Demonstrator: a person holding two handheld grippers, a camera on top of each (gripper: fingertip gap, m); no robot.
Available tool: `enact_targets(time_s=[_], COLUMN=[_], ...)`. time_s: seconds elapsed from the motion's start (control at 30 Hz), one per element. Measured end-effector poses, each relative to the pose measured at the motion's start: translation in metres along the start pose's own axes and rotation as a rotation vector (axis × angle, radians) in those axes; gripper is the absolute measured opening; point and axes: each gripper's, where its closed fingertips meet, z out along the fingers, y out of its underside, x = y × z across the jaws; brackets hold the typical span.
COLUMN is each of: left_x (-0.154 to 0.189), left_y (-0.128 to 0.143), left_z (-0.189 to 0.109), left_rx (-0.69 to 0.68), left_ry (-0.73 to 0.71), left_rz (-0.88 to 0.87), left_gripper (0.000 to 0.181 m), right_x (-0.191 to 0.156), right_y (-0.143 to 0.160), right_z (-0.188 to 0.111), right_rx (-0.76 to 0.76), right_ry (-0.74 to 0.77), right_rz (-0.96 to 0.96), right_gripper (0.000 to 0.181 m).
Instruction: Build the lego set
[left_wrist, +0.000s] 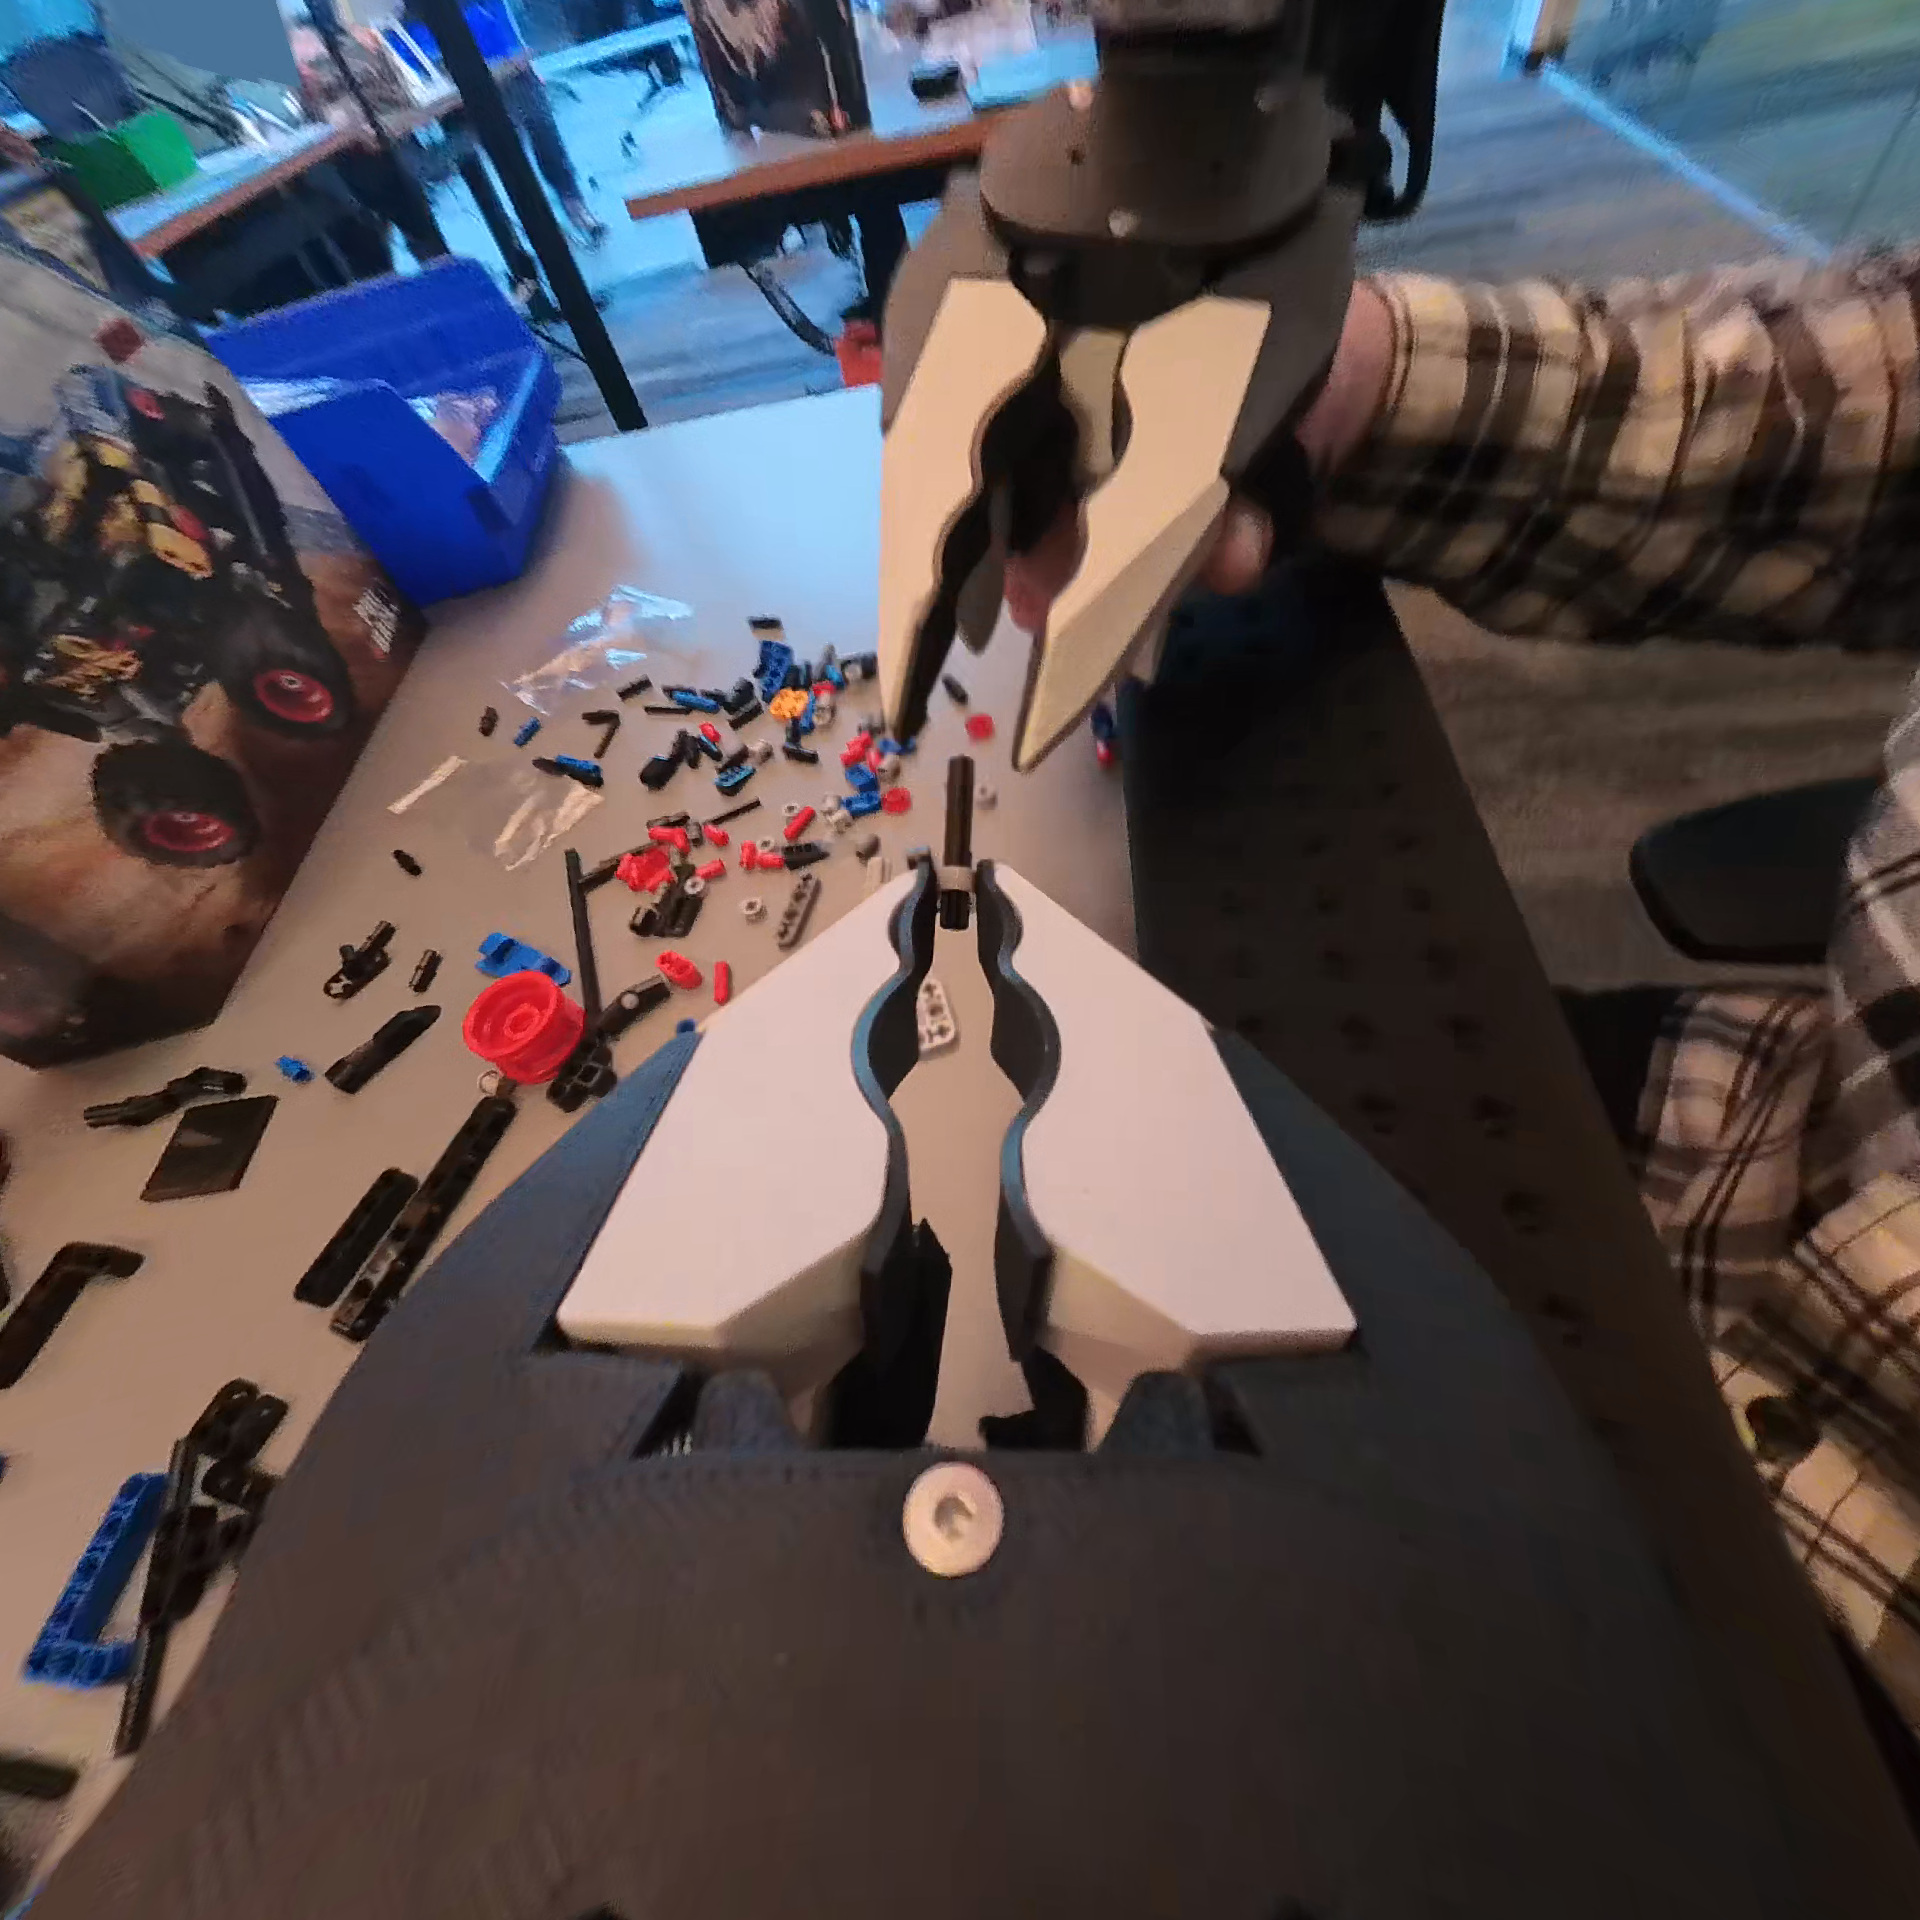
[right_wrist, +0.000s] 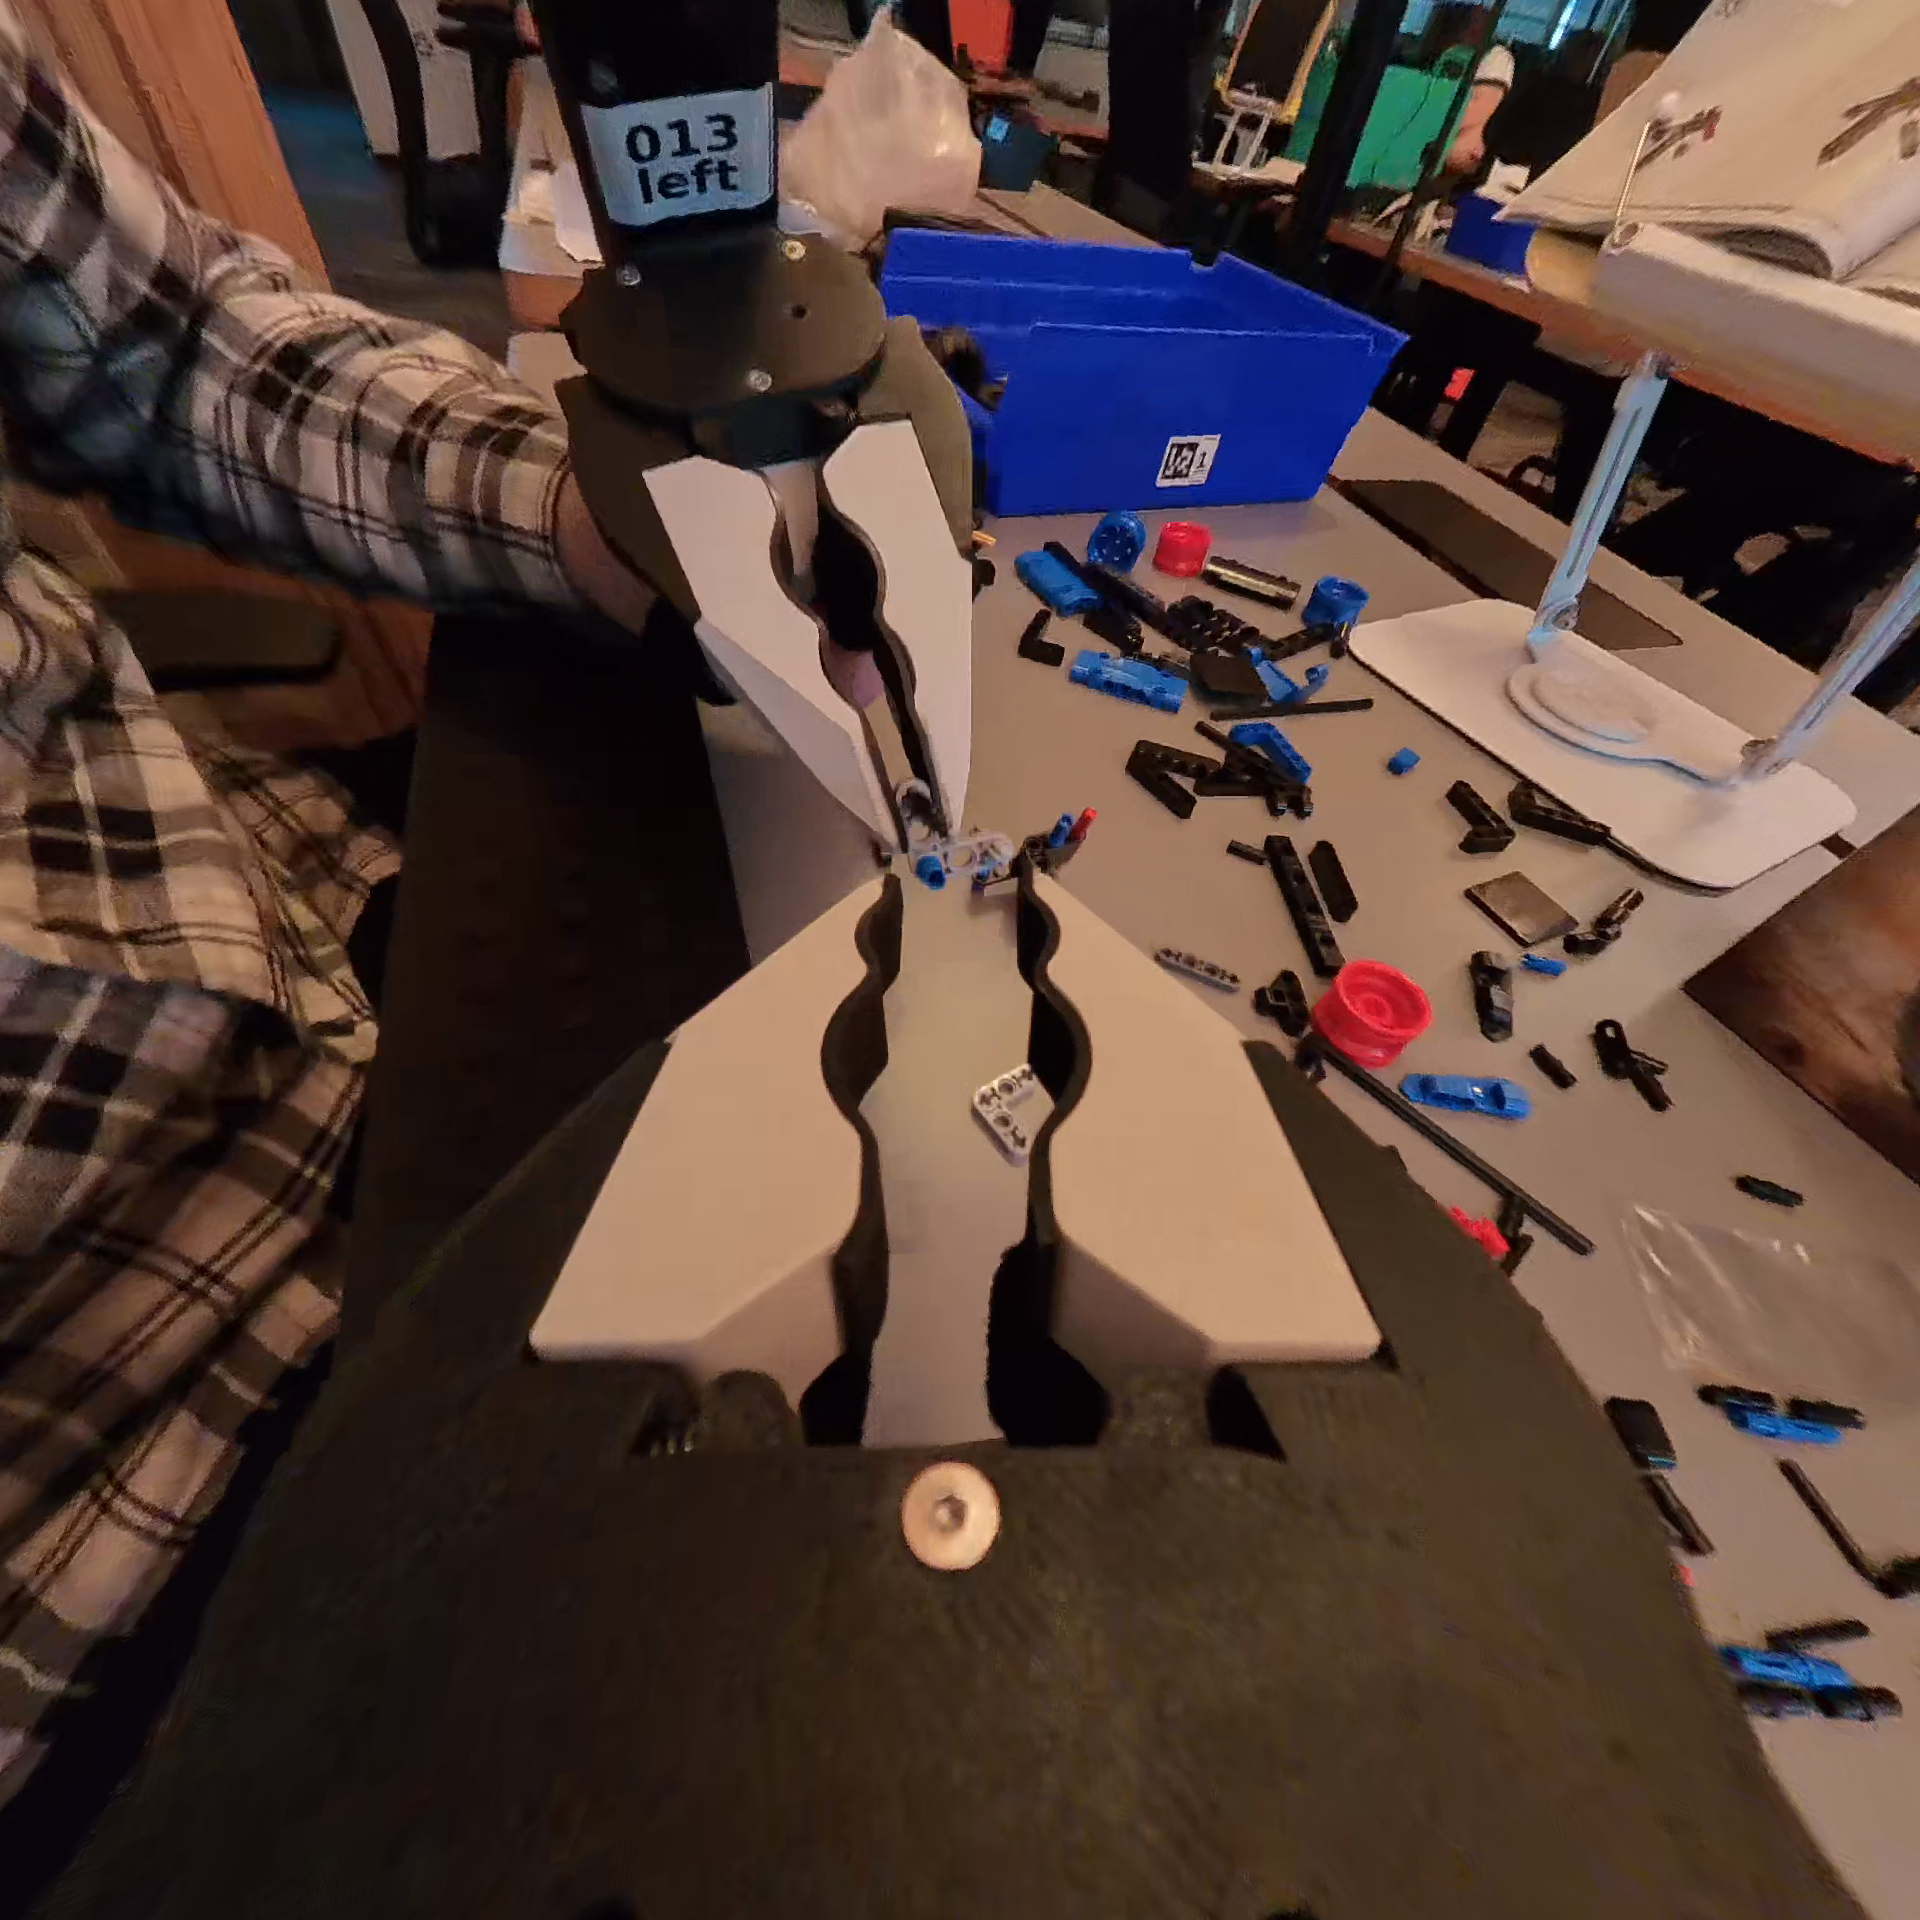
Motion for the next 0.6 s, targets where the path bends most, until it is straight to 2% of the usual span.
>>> enact_targets(time_s=[0.13,0.27,0.6], left_x=[-0.008,-0.013,-0.022], left_y=[-0.020,-0.033,-0.047], left_z=[-0.016,-0.029,-0.049], left_rx=[0.134,0.243,0.359], left_ry=[-0.033,-0.041,-0.080], left_rz=[-0.074,-0.110,-0.092], left_gripper=[0.006,0.006,0.005], right_x=[-0.001,-0.002,0.006], right_y=[-0.001,-0.019,-0.050], right_z=[0.017,0.032,0.046], right_rx=[-0.039,0.024,0.124], right_ry=[0.016,0.026,0.058], right_rz=[0.020,0.043,0.087], right_gripper=[0.026,0.016,0.000])
